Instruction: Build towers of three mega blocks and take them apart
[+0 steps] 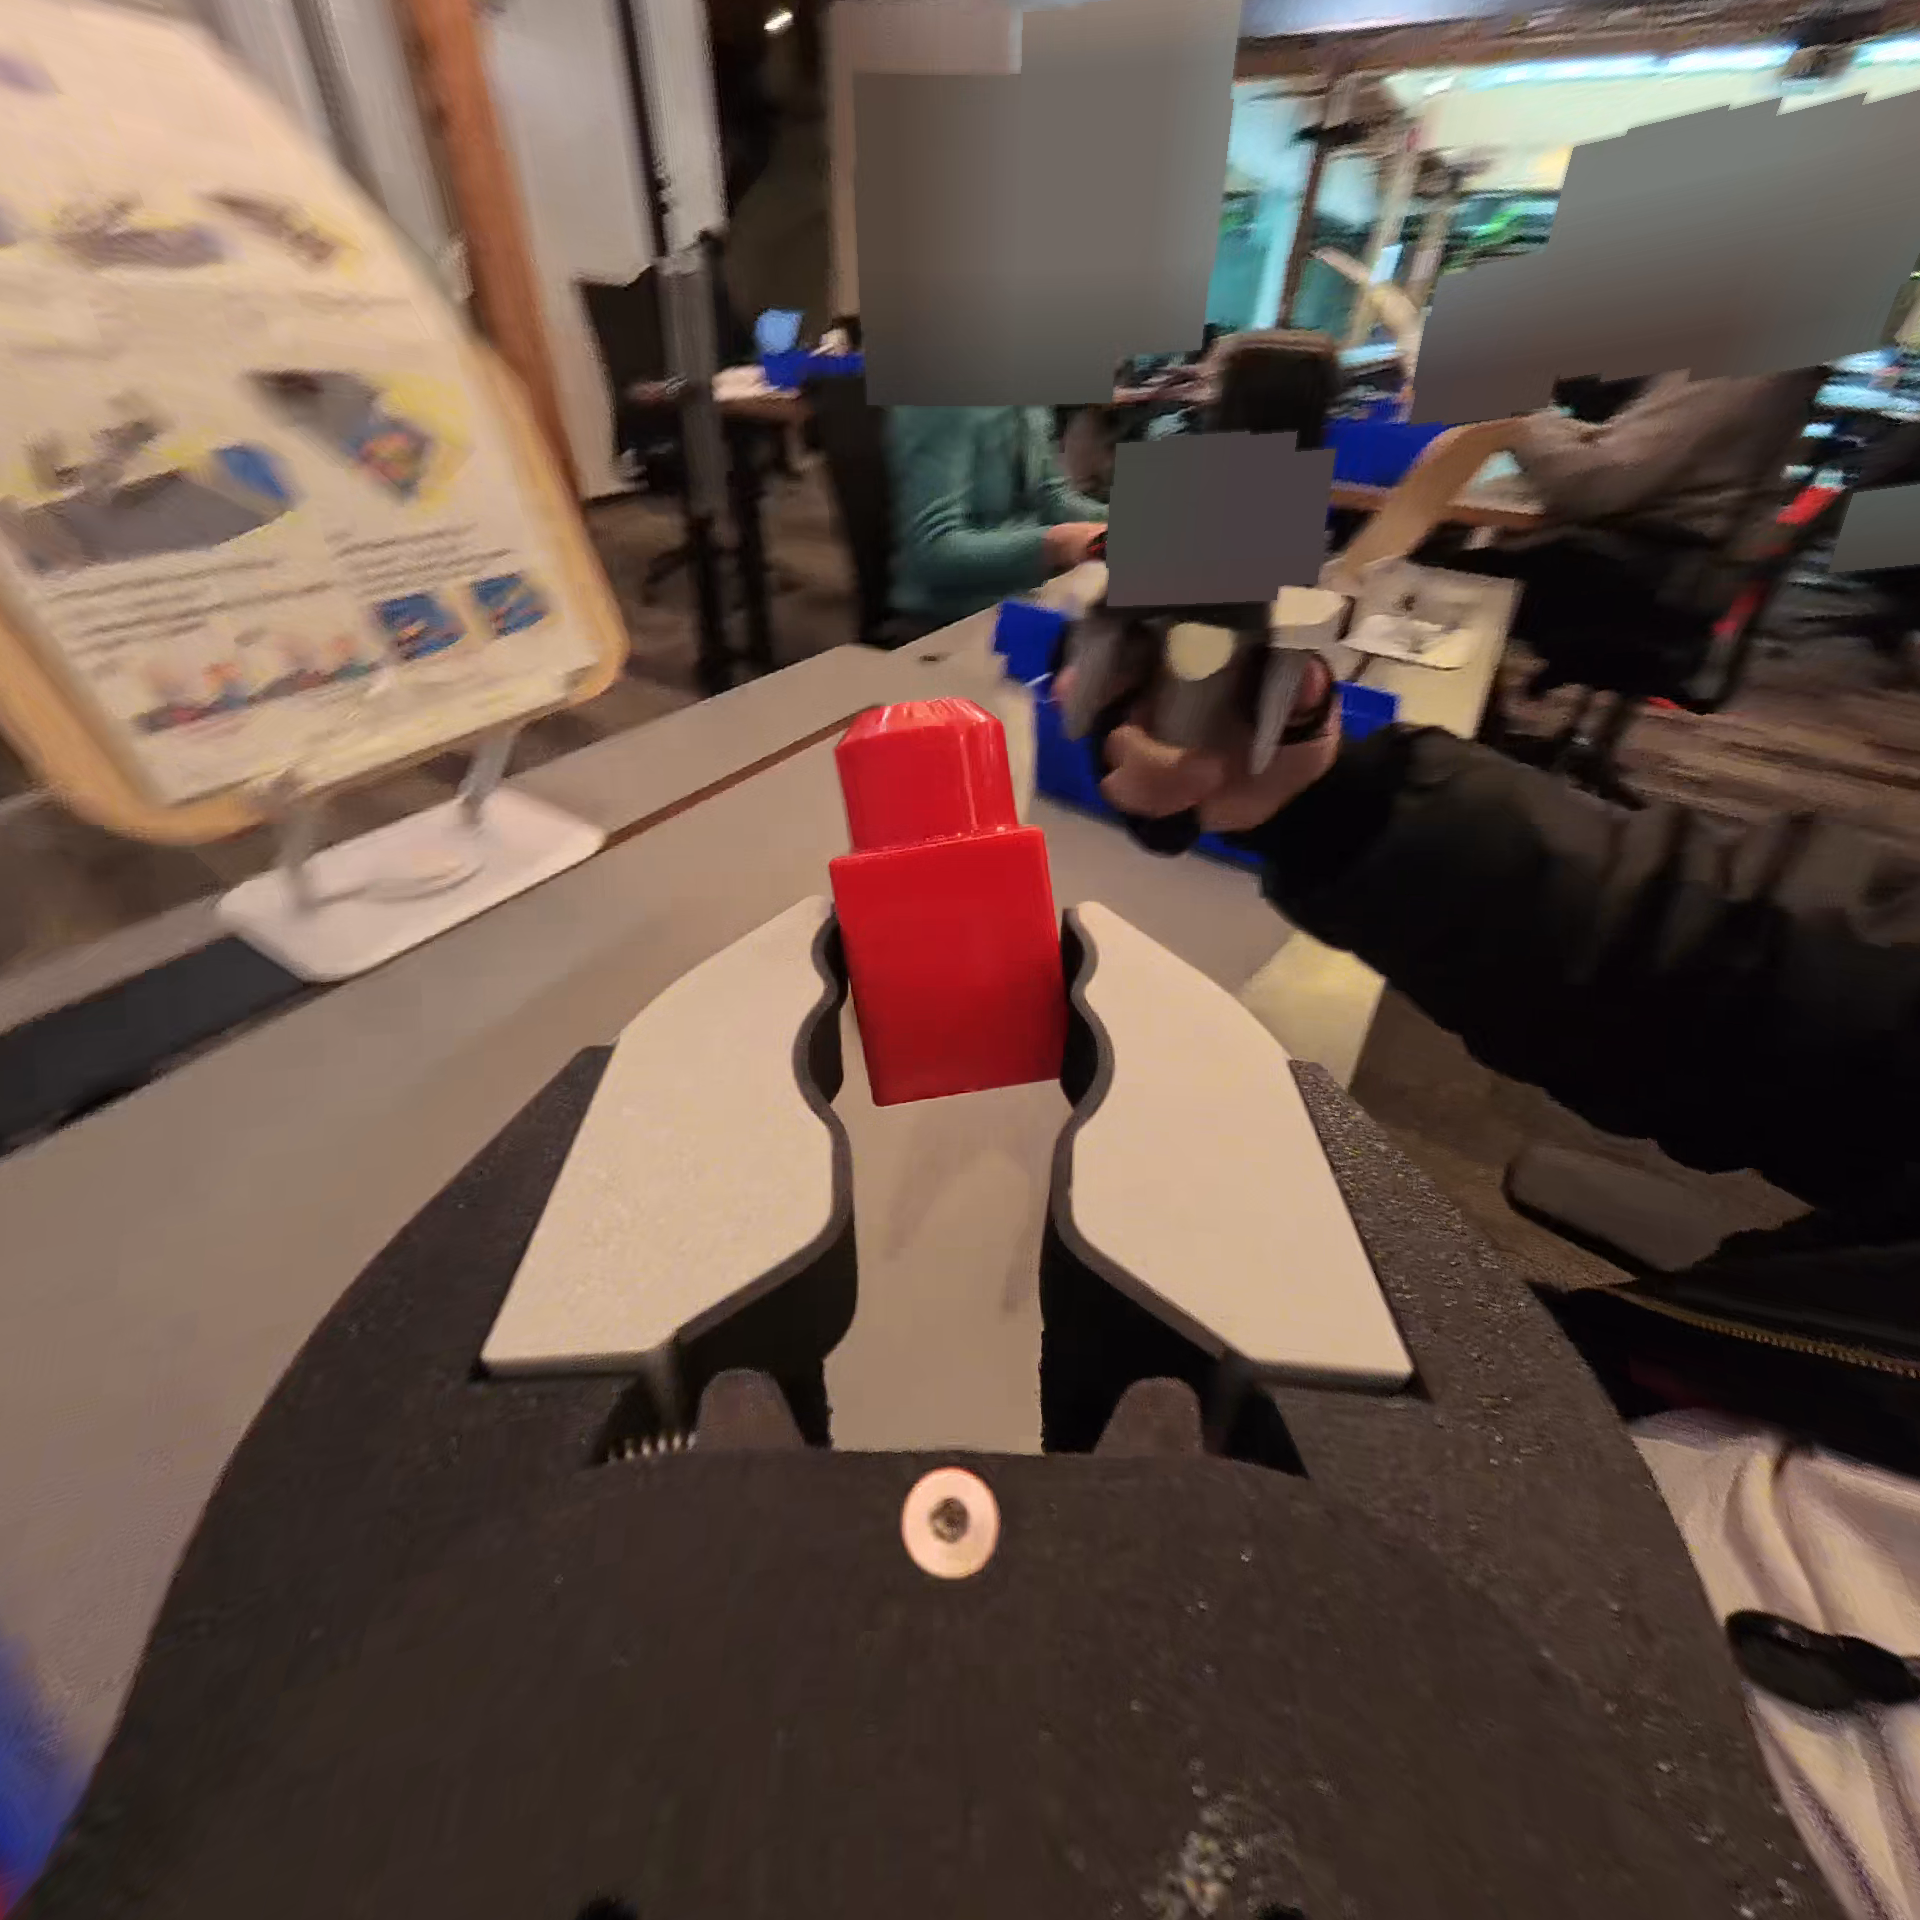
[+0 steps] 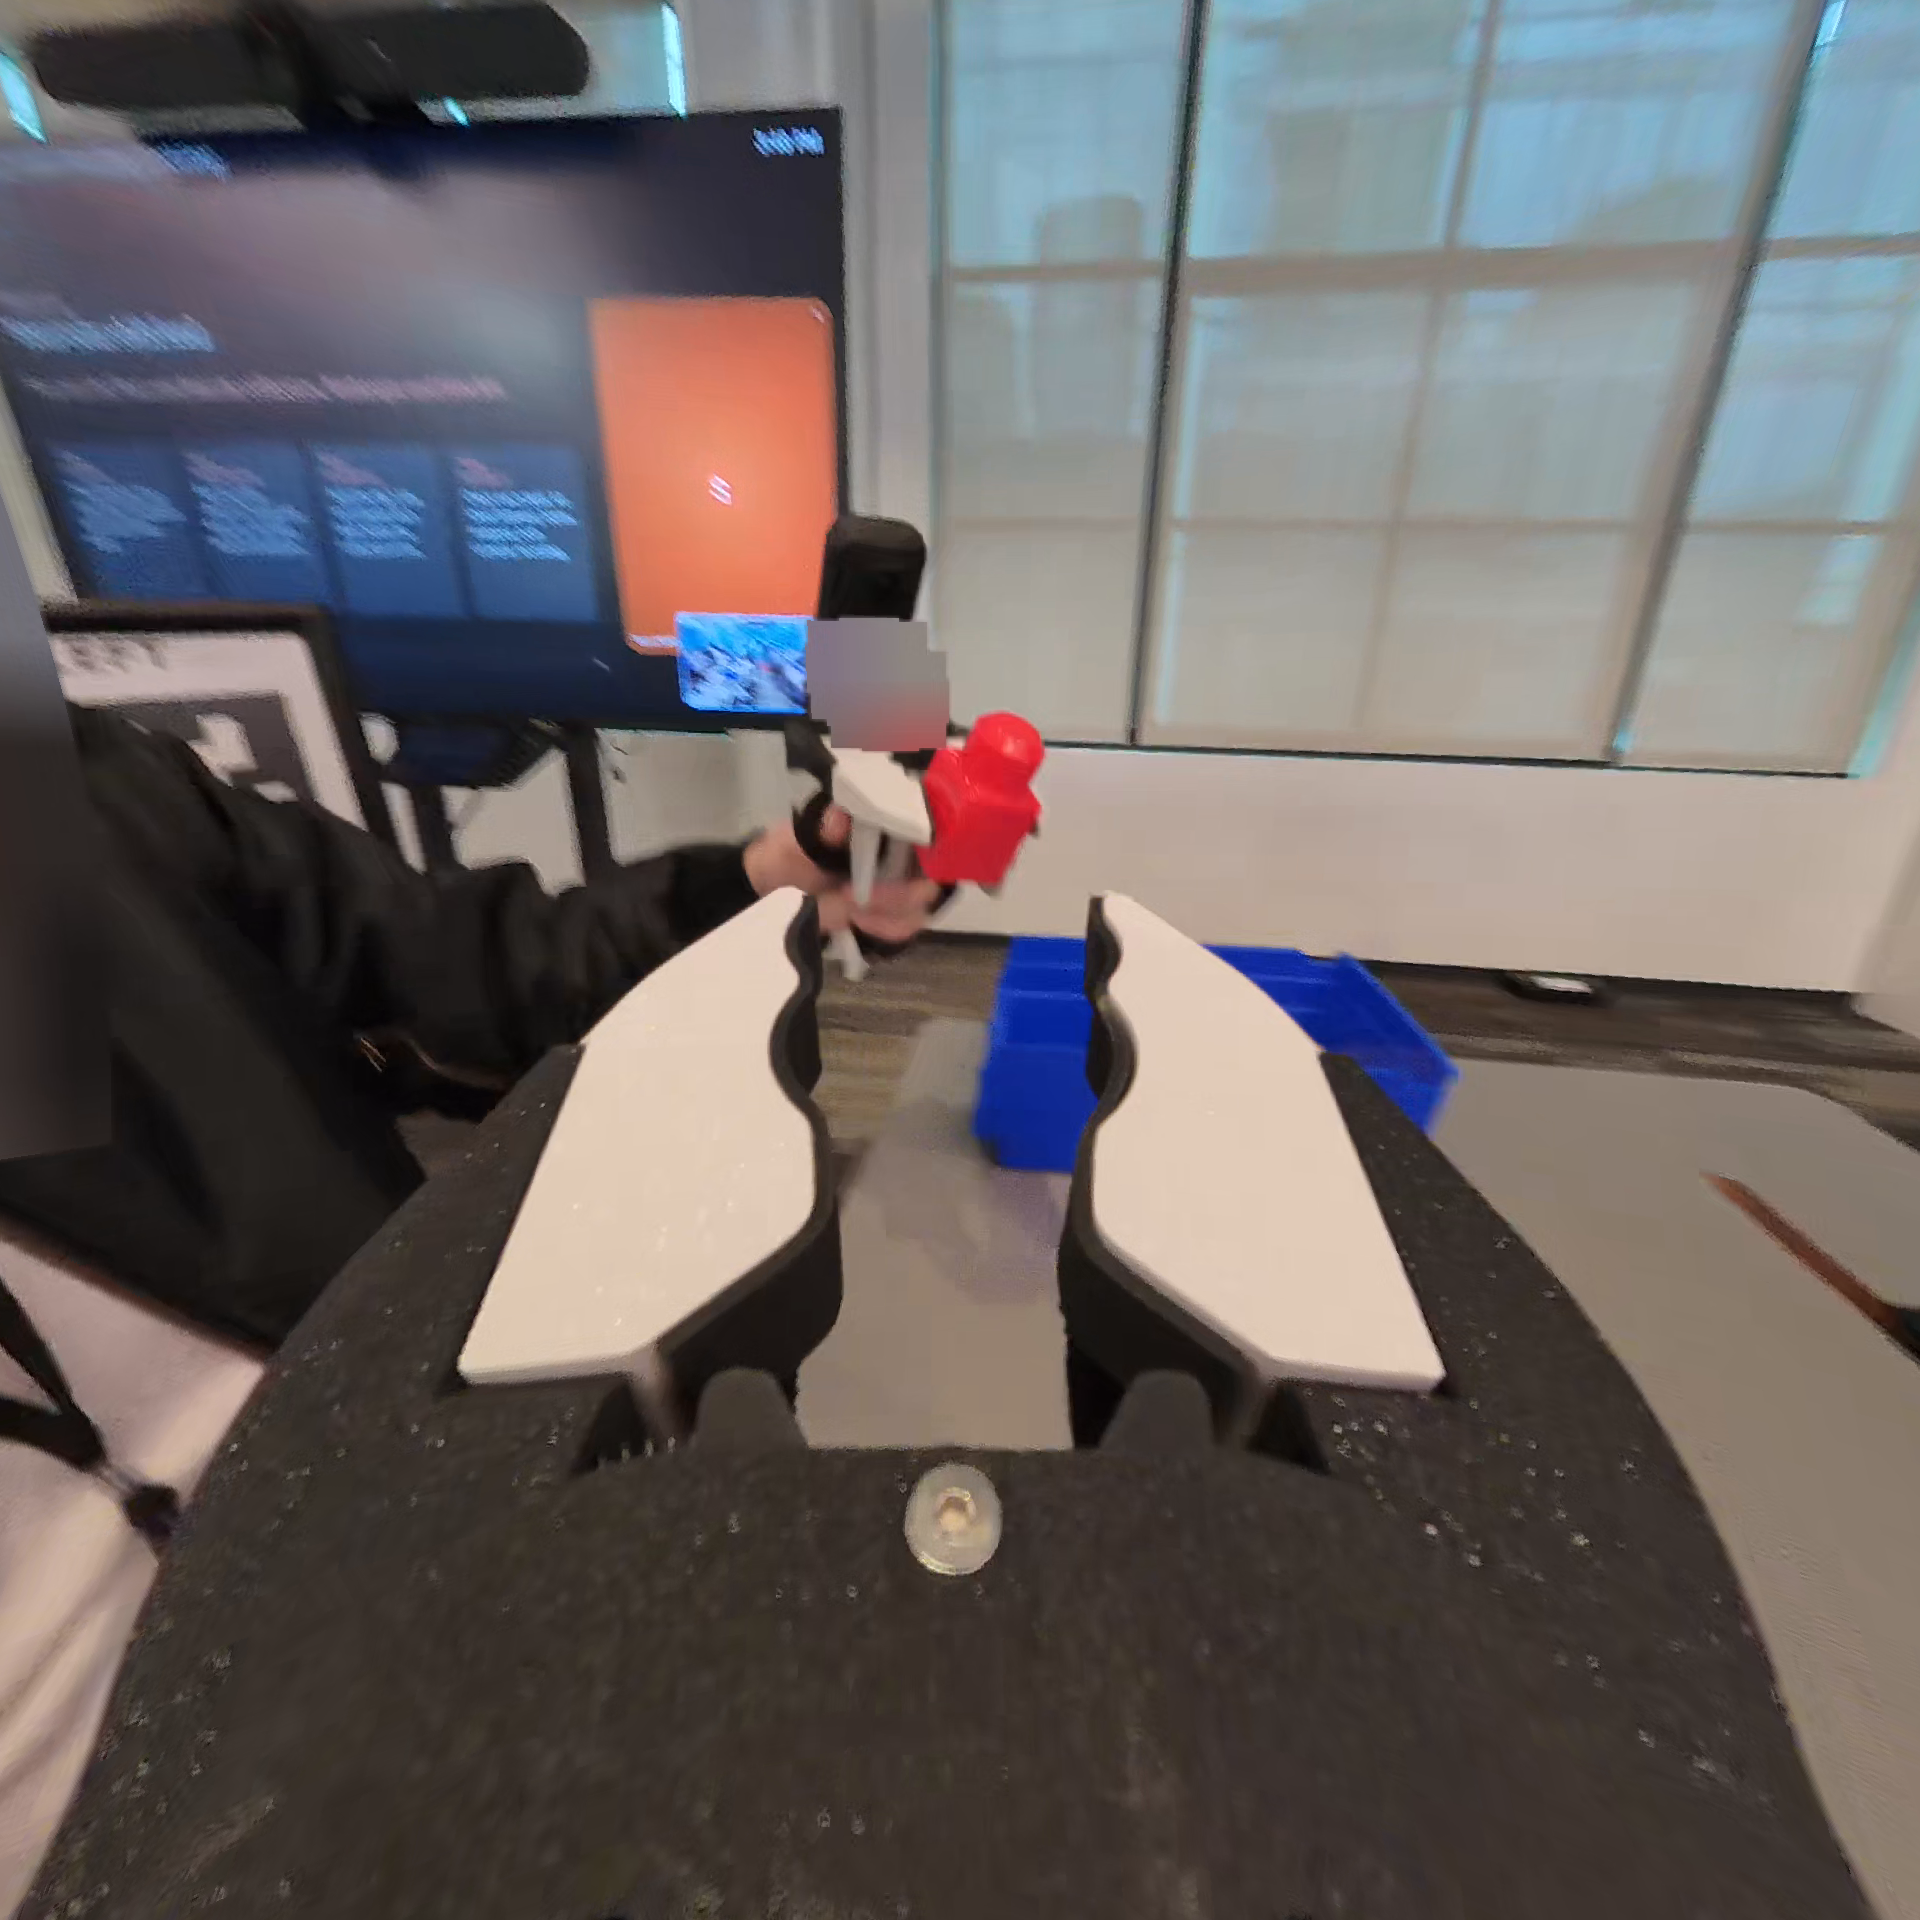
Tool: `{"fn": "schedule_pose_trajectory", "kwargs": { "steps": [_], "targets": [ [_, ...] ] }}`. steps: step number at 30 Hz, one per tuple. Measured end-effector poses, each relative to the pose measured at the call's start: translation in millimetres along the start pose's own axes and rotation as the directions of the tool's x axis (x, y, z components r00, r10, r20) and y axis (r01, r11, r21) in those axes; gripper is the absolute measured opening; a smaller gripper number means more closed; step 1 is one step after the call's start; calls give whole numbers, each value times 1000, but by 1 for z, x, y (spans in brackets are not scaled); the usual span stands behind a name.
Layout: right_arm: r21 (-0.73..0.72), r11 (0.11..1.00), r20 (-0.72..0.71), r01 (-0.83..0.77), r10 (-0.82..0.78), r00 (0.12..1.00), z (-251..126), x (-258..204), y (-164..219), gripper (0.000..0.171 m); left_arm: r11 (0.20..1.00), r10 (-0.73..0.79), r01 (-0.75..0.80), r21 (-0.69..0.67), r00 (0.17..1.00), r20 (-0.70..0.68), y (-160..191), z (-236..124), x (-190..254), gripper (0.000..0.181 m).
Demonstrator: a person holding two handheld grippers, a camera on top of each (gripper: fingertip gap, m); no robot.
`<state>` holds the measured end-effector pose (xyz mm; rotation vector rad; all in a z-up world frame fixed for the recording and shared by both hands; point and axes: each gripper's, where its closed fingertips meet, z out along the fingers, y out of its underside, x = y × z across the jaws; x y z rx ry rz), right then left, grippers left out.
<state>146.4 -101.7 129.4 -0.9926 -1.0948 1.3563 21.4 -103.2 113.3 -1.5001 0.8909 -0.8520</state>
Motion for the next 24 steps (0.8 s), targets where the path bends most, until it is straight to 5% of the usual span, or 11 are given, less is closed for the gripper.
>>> {"fn": "schedule_pose_trajectory", "kwargs": {
  "steps": [8, 20, 24],
  "targets": [
    [-26, 999, 60, -43, 45, 997, 35, -36, -5, 48, 996, 59, -39, 76, 959, -276, -6, 64, 81, 39],
    [-136, 988, 116, -66, 82, 990, 36, -51, 13, 28, 997, 75, -73, 19, 938, -337, 10, 77, 97, 38],
    [-189, 982, 41, 20, -13, 999, 9, -39, 24, 28, 997, 54, -67, -32, 950, -308, 30, 75, 89, 53]
  ]
}}
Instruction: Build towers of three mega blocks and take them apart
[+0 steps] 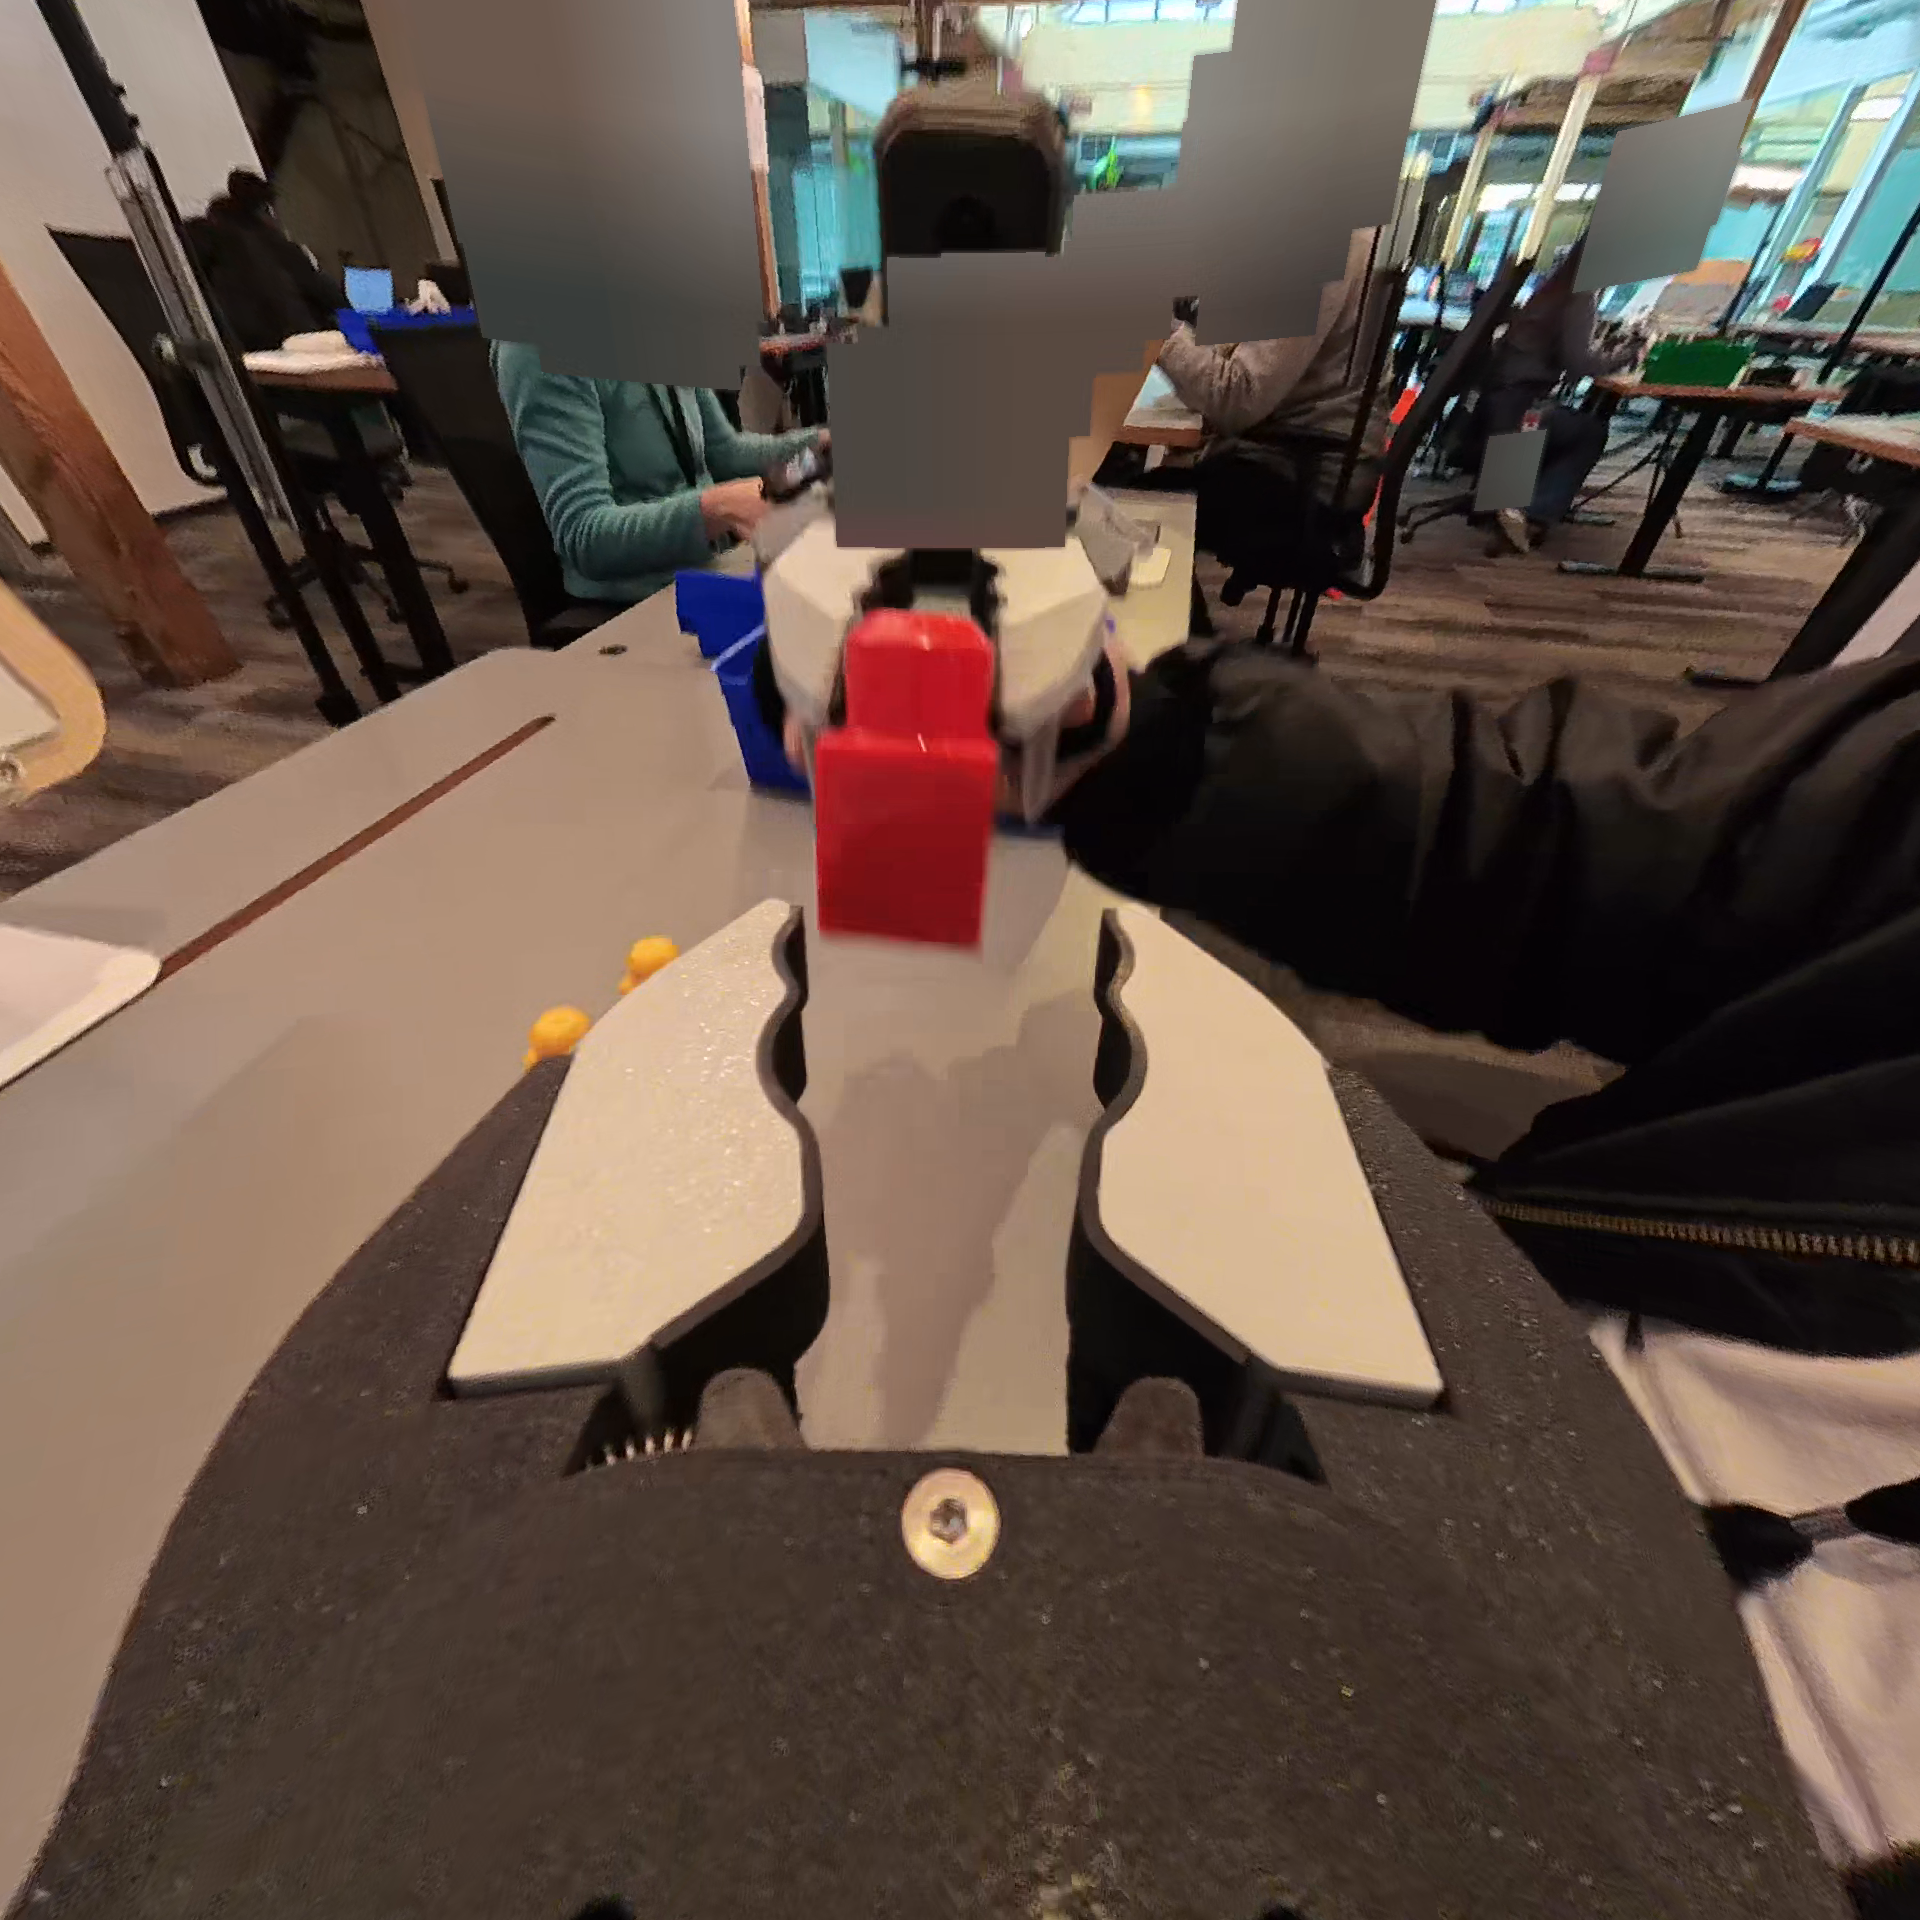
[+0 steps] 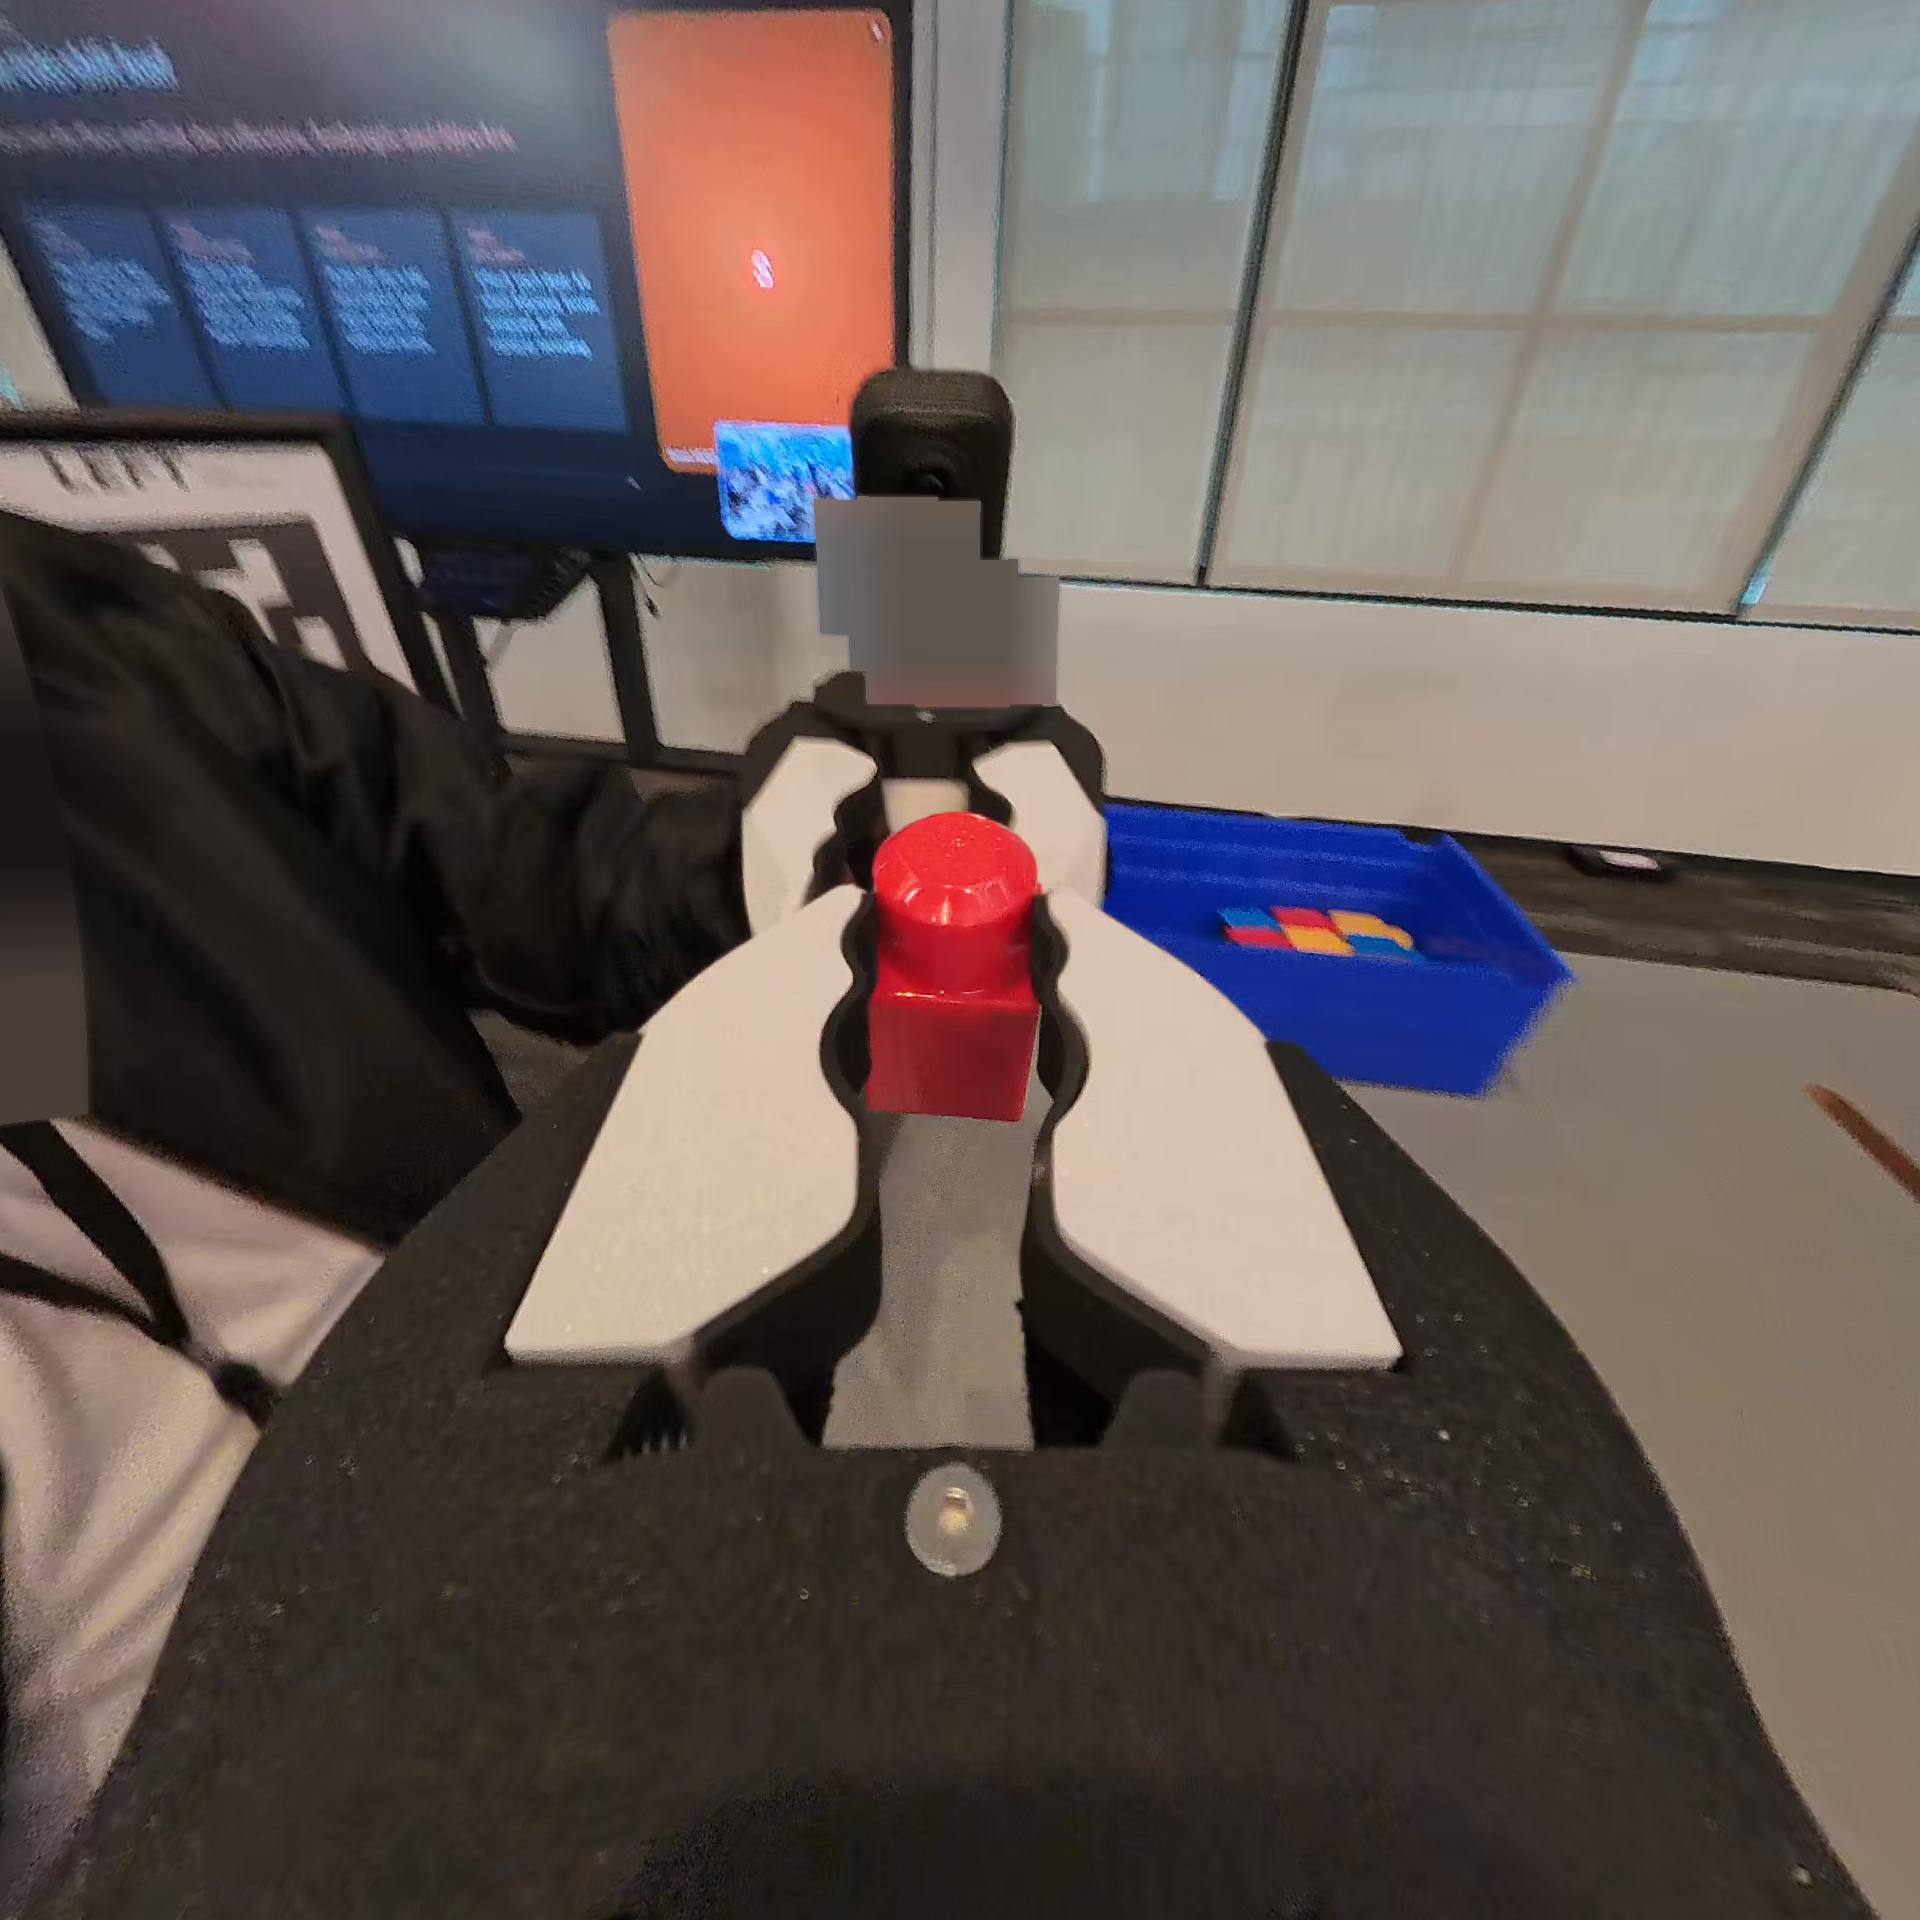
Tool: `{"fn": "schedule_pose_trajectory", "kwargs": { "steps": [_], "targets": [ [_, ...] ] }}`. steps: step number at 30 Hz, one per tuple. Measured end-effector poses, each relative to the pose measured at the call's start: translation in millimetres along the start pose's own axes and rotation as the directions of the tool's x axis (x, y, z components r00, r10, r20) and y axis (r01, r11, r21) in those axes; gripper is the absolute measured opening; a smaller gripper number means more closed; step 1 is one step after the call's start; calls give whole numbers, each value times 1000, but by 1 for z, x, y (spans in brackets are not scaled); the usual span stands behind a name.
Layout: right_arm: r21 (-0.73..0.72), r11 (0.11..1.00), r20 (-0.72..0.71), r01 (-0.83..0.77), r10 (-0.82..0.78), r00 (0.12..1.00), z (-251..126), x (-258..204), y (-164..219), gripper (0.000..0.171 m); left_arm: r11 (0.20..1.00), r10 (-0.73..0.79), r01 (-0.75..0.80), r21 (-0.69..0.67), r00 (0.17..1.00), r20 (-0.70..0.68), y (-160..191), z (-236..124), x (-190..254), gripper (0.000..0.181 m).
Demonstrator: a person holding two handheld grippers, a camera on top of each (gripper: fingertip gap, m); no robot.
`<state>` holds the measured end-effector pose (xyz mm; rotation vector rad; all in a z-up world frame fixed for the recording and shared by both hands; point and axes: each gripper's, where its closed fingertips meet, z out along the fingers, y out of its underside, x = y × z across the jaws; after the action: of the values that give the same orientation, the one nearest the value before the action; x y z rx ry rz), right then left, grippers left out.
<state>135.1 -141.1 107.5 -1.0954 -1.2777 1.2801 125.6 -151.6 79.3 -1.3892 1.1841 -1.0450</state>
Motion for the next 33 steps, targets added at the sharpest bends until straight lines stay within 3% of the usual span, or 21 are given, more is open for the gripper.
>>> {"fn": "schedule_pose_trajectory", "kwargs": {
  "steps": [2, 5, 7, 10, 19, 28, 33],
  "targets": [
    [-125, 990, -134, 68, -85, 987, -41, 22, 23, 27, 998, 13, -10, -63, 999, 50, 22, -12, -6, 53],
    [-366, 927, -349, 82, -219, 911, -134, 70, 84, 27, 993, 24, -8, -122, 991, 130, 48, -36, -21, 48],
    [-393, 917, -461, -63, -138, 876, -186, 94, 125, 27, 994, -14, 30, -107, 989, 148, 53, -45, -28, 45],
    [-371, 913, -552, -172, -68, 831, -225, 114, 167, 27, 995, -53, 66, -81, 988, 148, 50, -52, -32, 43],
    [-445, 844, -585, -298, -22, 811, -241, 137, 228, 27, 988, -1, 38, -152, 972, 235, 55, -71, -47, 42],
    [-418, 853, -577, -313, 17, 817, -248, 130, 231, 27, 988, -23, 71, -137, 945, 325, 59, -109, -61, 42],
    [-412, 853, -581, -321, 26, 813, -252, 127, 231, 28, 992, -82, 112, -59, 925, 370, 52, -134, -69, 42]
  ]
}}
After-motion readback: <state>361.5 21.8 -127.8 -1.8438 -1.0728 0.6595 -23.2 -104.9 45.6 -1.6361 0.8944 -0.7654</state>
